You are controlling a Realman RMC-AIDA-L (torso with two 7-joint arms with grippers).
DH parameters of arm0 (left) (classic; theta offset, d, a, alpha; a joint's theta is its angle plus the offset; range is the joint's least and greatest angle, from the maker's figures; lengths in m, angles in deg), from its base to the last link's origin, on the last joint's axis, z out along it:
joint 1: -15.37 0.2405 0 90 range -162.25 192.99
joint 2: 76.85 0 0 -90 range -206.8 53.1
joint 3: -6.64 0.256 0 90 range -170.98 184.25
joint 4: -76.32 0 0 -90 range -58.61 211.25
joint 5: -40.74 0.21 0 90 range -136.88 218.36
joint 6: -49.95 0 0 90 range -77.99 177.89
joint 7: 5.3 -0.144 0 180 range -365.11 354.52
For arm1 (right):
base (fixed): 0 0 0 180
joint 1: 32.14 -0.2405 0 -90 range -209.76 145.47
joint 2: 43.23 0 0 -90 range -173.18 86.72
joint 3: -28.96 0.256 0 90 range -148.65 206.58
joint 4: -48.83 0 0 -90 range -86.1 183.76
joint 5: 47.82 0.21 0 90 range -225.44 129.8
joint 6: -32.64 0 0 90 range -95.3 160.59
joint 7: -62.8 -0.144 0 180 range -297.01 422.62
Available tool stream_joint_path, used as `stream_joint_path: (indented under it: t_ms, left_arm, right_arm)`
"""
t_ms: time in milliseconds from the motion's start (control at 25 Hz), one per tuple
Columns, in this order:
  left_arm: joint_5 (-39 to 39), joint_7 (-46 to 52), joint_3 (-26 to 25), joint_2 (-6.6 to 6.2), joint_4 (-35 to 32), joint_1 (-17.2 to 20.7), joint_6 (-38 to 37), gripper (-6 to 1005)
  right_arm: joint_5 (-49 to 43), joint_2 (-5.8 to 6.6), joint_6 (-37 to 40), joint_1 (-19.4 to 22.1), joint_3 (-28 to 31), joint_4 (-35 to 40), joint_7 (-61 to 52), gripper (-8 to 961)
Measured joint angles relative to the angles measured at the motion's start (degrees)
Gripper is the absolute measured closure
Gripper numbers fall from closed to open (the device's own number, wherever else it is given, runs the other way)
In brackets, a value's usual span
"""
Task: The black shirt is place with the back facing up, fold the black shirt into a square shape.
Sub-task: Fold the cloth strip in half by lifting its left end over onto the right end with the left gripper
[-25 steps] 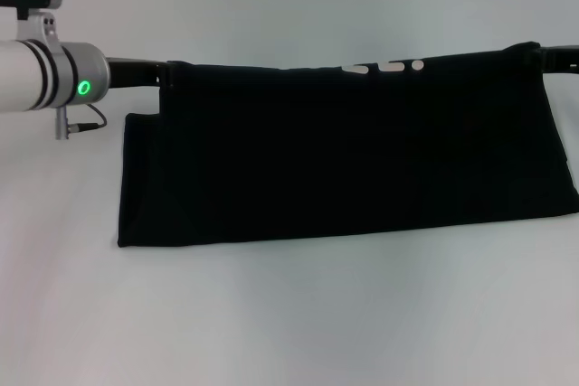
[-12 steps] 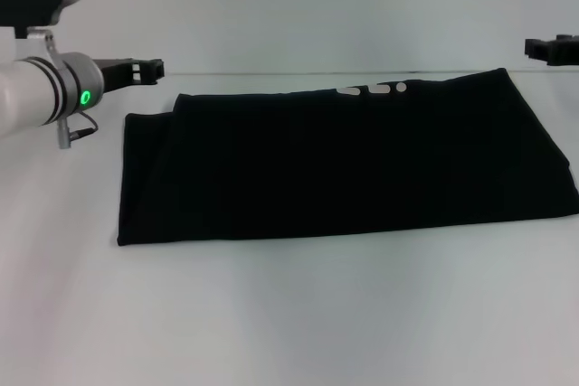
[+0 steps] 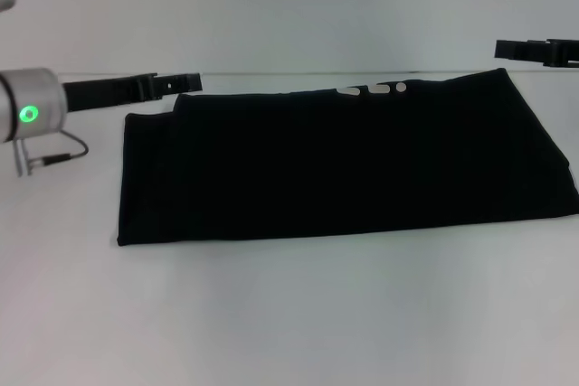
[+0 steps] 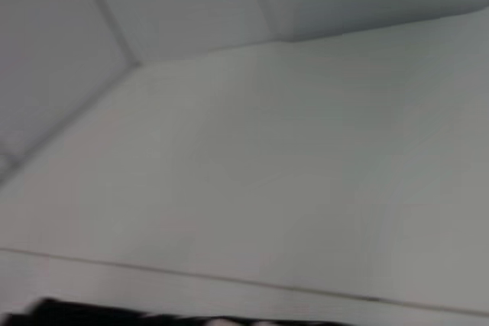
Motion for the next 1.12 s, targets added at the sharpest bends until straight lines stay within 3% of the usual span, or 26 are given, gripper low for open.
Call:
stream_joint_path:
  t_ms: [120,360,560,760,1120]
  left_arm:
    - [-1.01,4.06,-0.62,-1.54,-0.27,1.82,-9.39,219]
    - [3.0,11.99,-1.05,-2.5,-1.65,4.64,-18.12,186]
    - [6.42,16.89,-2.37,-2.27,-2.8,6.47,-21.64,181]
    - [10.9,23.76,-3.19,-2.55,-0.72,6.2,-23.15,175]
    - [11.17,40.01,-4.34,-2.69,3.59,5.86,-21.88,177]
  right_arm:
    - [2.96,0.32,5.58,1.47,0.0,0.08,0.18,267]
    - [3.58,0.1,8.92,2.39,-0.62,-0.12,0.64,259]
    - [3.2,-0.4,6.5,2.51,-0.92,0.11,0.84,223]
    - [3.17,-0.22,5.38,2.31,-1.24,0.35,0.71,81]
    - [3.15,-0.23,3.8,1.61,-1.53,0.58,0.86,89]
